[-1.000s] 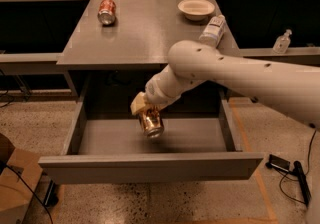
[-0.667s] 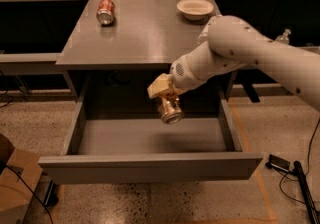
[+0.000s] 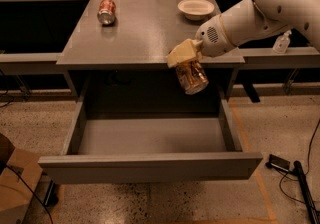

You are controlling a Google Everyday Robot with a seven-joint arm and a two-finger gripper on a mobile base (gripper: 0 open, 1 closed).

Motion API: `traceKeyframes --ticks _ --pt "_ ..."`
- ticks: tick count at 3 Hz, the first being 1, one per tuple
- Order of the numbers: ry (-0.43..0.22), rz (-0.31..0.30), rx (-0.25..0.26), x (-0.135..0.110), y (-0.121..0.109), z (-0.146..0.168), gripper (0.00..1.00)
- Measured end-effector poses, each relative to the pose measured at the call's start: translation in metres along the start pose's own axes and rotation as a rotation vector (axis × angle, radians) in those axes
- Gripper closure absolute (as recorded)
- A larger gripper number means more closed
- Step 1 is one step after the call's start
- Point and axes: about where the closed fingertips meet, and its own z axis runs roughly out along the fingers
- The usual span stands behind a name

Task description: Pick orange can from top drawer and place on counter

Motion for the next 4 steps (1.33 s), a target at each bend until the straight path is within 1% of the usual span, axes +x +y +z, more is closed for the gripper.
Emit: traceKeyframes --ticks 1,2,3,4 --pt "-0.023 0.033 0.041 -0.012 -0.007 -0.002 1.00" --pt "-0.016 -0.002 0.111 -0.048 -0.013 -0.010 1.00" --pt "0.019 -0.071 0.169 -0.099 -0.018 -0.002 1.00" --pt "0.008 -0.129 0.178 -0.146 -0.027 0.023 1.00"
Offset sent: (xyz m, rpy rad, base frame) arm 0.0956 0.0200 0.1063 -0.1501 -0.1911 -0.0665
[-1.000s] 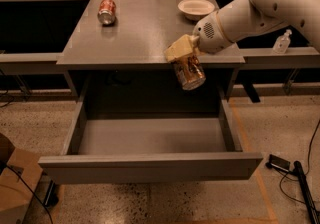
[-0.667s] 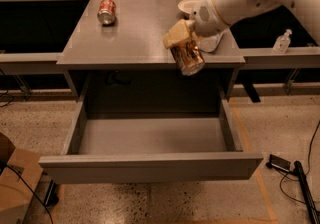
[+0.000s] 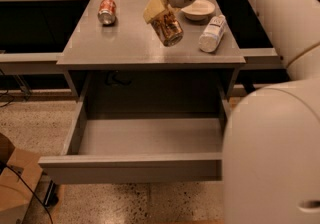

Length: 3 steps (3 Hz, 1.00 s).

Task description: Pick orange can from top drawer and place on counter

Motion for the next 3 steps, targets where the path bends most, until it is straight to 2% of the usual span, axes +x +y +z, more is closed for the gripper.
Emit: traceKeyframes --ticks 1,2,3 --pt "-0.053 -0.070 0.012 -0.037 -0.005 0.033 0.84" --pt "-0.082 -0.123 0.059 -0.061 -0.014 0.070 0.61" --pt "-0.066 -0.120 0.123 -0.064 -0.033 0.096 0.37"
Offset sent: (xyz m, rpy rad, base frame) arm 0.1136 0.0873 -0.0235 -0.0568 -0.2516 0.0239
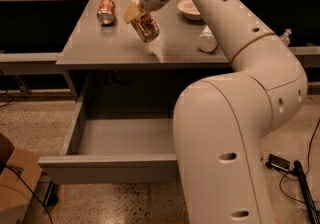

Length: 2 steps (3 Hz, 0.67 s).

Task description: Pick orange can from top drawer and place on counter

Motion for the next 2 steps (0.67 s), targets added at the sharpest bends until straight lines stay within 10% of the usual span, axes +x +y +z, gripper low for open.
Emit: traceKeyframes --ticks 2 --pt "0.048 0.057 0.054 0.0187 -0.0211 0.0229 0.00"
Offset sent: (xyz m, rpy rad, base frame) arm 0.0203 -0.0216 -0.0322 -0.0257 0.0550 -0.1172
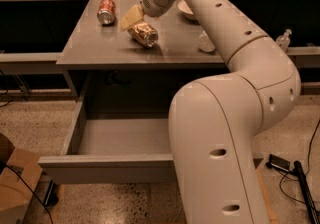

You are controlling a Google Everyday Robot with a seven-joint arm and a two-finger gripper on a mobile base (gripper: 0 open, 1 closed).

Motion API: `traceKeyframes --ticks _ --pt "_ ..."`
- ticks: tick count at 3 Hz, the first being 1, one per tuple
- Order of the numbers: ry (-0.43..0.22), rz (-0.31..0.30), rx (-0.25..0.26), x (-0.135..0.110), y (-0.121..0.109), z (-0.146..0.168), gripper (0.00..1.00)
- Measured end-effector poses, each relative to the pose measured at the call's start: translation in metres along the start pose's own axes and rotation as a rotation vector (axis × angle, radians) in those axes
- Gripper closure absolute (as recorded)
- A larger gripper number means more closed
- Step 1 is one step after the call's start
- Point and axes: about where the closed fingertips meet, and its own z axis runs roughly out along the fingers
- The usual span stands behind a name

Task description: Pick orange can from top drawer and place on counter

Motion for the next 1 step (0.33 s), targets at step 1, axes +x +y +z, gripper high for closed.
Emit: traceKeyframes --ticks 1 --pt "0.000 0.001 0.000 0.0001 0.0001 0.0003 0.00"
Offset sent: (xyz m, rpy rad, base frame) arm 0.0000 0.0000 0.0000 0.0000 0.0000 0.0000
